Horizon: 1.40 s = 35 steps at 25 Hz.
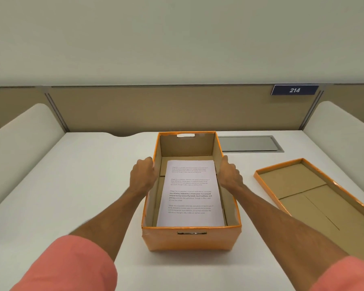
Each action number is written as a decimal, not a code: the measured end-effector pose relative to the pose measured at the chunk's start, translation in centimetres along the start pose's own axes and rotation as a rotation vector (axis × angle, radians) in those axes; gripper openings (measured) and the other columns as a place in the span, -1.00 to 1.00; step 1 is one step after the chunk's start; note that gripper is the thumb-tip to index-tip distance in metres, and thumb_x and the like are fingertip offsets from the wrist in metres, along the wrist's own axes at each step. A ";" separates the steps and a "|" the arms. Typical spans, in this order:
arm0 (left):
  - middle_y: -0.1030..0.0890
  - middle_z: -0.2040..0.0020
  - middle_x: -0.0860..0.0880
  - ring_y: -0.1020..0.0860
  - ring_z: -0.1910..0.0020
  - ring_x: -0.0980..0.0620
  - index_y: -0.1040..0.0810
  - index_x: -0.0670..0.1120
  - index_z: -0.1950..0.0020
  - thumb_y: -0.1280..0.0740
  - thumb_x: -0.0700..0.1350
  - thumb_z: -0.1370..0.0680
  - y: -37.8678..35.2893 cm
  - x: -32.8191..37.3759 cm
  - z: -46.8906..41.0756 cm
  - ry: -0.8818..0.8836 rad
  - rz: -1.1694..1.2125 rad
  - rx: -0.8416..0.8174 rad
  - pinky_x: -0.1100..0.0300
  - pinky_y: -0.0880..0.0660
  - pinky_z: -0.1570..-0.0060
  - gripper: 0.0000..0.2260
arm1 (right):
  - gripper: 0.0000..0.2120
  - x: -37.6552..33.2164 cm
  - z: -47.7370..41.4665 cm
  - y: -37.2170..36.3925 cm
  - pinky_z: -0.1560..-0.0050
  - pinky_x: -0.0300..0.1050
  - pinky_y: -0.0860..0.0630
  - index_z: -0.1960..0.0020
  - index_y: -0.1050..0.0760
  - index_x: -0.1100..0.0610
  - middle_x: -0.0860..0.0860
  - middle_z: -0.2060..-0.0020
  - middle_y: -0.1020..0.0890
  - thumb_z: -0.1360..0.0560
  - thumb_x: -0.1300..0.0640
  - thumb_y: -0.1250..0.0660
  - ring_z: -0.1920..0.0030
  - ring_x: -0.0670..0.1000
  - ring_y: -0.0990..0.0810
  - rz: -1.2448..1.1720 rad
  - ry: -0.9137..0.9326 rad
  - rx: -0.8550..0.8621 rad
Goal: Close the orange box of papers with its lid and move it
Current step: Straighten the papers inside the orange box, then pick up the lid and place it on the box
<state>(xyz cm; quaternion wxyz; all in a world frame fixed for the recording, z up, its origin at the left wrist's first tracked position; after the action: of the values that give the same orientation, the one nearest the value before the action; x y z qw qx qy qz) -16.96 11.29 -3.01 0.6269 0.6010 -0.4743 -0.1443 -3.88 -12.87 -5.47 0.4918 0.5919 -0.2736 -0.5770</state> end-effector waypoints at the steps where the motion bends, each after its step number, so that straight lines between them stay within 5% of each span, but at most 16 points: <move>1: -0.63 0.13 -0.16 -0.53 0.28 -0.01 -0.54 -0.24 0.00 -0.28 -0.14 -0.58 0.2 0.0 0.3 -0.004 0.004 -0.002 0.19 -0.44 0.28 -0.84 | -0.29 0.1 0.5 -0.3 -0.17 0.11 -0.49 -0.54 0.03 0.17 0.23 -0.29 -0.49 -0.55 0.10 -0.31 -0.23 0.24 -0.53 -0.005 -0.003 0.000; 8: -0.59 -0.16 -0.19 -0.61 -0.06 -0.14 -0.43 -0.20 -0.25 -0.29 -0.17 -0.57 0.8 0.5 1.8 0.044 -0.042 -0.049 0.06 -0.55 -0.02 -0.73 | -0.38 0.7 2.2 0.8 -0.25 0.16 -0.44 -0.57 0.09 0.16 0.25 -0.40 -0.39 -0.63 0.02 -0.13 -0.34 0.26 -0.44 -0.075 0.028 -0.017; 12: -0.42 -0.41 -0.16 -0.38 -0.40 -0.14 -0.37 -0.14 -0.36 -0.30 -0.05 -0.54 0.9 6.2 3.8 -0.188 -0.173 0.072 -0.12 -0.21 -0.44 -0.59 | -0.41 2.2 4.2 3.5 -0.31 0.16 -0.38 -0.55 -0.02 0.18 0.21 -0.48 -0.29 -0.64 -0.11 -0.01 -0.44 0.23 -0.32 0.123 0.140 0.166; 15: -0.30 -0.50 -0.17 -0.25 -0.49 -0.13 -0.32 -0.15 -0.40 -0.26 0.04 -0.55 -1.3 12.9 5.9 -0.395 -0.142 0.011 -0.15 -0.11 -0.50 -0.53 | -0.42 4.7 5.7 5.2 -0.40 0.11 -0.30 -0.55 -0.05 0.20 0.19 -0.51 -0.23 -0.64 -0.09 -0.02 -0.49 0.18 -0.22 0.249 0.157 0.260; 26: -0.11 -0.58 -0.19 -0.05 -0.57 -0.13 -0.22 -0.19 -0.48 -0.17 0.01 -0.61 -11.1 30.4 12.4 -0.662 -0.084 -0.183 -0.08 0.09 -0.54 -0.50 | -0.43 18.5 5.4 10.7 -0.44 0.10 -0.27 -0.50 -0.17 0.18 0.15 -0.46 -0.31 -0.59 -0.08 -0.16 -0.47 0.15 -0.26 0.362 0.041 0.298; 35: -0.03 -0.57 -0.28 -0.01 -0.56 -0.26 -0.13 -0.17 -0.51 -0.19 0.11 -0.58 -25.2 34.1 15.4 -0.312 0.037 -0.406 -0.07 -0.06 -0.52 -0.40 | -0.54 34.4 -0.2 11.8 -0.27 0.03 -0.40 -0.37 -0.32 0.19 0.12 -0.31 -0.45 -0.58 -0.04 -0.20 -0.30 0.12 -0.42 0.445 -0.016 0.197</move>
<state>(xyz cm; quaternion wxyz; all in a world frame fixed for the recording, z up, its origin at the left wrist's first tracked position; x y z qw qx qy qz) -1.66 -29.71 -13.72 0.6565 0.4244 -0.5374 -0.3163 5.51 -47.78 -9.12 0.5446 0.5576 -0.4559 -0.4298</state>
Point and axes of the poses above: each hand's wrist, its own z-axis away from the middle knuckle, its own y-axis out of the back of the hand, x = y × z, the point moved 7 cm from there along -z, towards the middle knuckle
